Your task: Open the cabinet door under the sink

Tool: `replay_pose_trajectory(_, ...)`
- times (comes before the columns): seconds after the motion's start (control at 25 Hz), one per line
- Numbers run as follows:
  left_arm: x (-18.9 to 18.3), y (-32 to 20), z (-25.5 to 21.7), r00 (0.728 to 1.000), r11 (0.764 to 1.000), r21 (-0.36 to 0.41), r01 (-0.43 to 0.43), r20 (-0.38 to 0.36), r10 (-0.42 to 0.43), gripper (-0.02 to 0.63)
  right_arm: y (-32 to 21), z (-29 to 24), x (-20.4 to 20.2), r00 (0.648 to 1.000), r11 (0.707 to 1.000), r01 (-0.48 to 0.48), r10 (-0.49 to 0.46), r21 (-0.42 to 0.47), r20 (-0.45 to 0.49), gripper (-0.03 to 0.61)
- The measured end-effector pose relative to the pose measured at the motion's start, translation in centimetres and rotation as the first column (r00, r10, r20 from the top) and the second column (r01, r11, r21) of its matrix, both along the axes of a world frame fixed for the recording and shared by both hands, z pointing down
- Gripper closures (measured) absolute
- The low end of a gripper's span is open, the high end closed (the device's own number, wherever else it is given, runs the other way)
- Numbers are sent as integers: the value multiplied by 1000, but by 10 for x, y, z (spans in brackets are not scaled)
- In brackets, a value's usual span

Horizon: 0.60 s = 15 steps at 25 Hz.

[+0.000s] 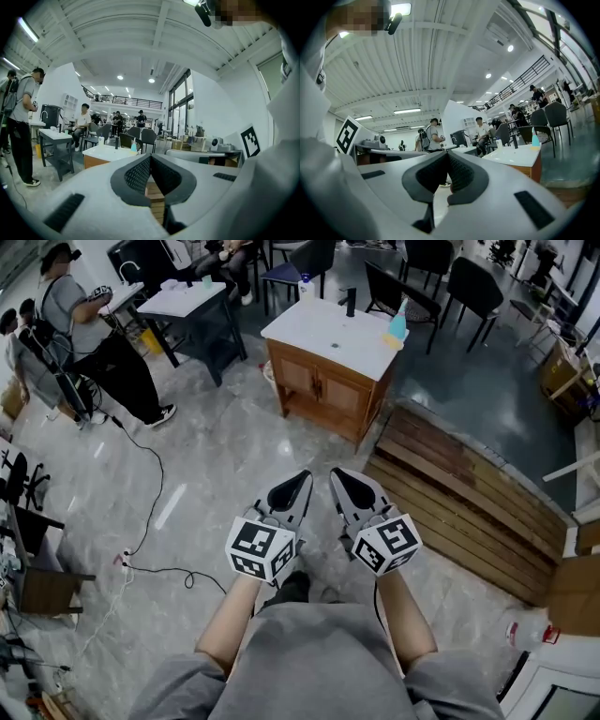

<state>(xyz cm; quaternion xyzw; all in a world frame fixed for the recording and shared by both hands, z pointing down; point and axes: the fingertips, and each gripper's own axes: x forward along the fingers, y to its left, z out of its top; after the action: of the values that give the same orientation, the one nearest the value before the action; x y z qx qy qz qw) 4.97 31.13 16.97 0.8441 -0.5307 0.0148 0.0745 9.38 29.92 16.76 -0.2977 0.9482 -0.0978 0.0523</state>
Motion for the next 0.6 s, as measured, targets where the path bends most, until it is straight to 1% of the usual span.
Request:
replay_pose_trajectory(0.32,-43,-48,2,999,999,-4,-41,-11,41,604,-45,5,-45,999,999,-36,35,-15,-15,571)
replay_pose_trajectory(0.6,-73,-77,8,996,996,-13,-93,-11,93,605,-72,10,-79,996,997,-79,78,-25,-44,571)
